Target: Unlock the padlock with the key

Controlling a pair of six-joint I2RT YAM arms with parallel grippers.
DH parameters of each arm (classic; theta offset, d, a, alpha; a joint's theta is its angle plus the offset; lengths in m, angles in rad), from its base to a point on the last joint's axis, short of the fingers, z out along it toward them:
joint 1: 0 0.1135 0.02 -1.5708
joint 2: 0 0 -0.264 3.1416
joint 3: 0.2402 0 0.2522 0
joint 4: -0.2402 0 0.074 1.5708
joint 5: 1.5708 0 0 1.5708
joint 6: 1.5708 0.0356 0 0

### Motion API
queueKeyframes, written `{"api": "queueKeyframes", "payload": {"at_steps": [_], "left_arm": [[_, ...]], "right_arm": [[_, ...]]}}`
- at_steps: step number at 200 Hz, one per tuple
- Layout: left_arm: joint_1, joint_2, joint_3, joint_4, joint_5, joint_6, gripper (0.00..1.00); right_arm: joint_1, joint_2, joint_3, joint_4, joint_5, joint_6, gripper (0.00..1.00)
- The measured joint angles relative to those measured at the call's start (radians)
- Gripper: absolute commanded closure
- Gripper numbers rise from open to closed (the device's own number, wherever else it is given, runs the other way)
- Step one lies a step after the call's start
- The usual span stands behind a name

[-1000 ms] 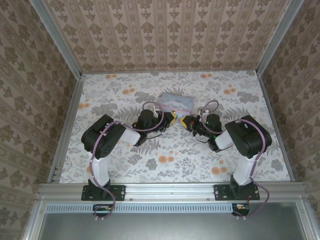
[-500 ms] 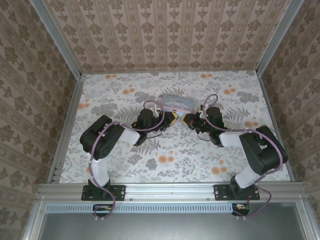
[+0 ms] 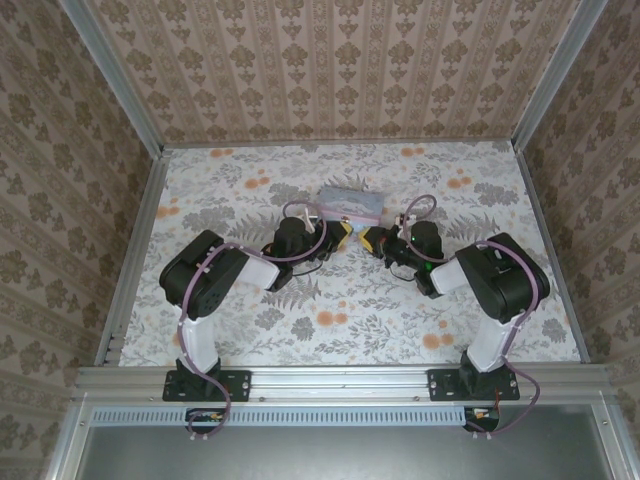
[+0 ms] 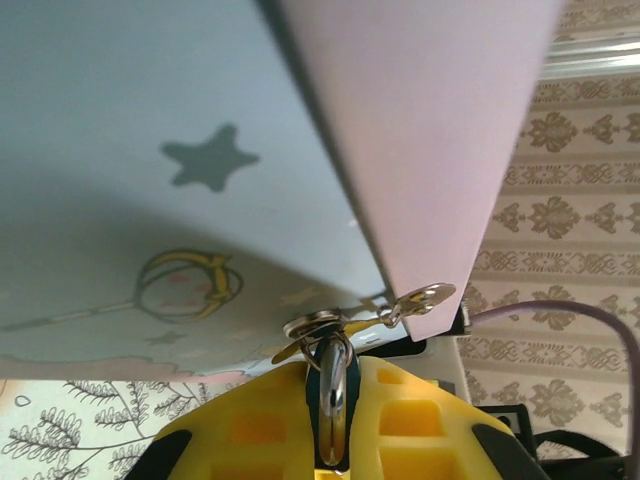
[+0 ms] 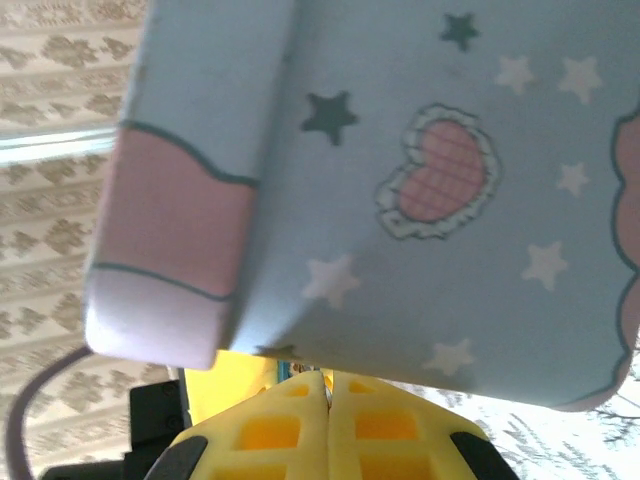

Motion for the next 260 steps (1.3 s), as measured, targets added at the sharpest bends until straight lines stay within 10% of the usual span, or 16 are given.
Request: {"api": "queueKeyframes", "payload": {"at_steps": [65,165,260], "left_arm": [[0.000,0.002,0.000,0.037,-0.018,-0.040,1.00],[0.001,-0.026,0.005,-0.027,-0.017,0.024,1.00],[0.001,-0.020,0.007,-0.043,-0.064,0.021,1.00]], "right_arm": [[-0.007,0.023,0.015,0.045,-0.004,0.068,1.00],[-0.028,-0.100,0.166,-0.436,-0.048,-0.250,1.00],[0.022,0.072,0.074,0.026,0.056,0.126,1.00]]}}
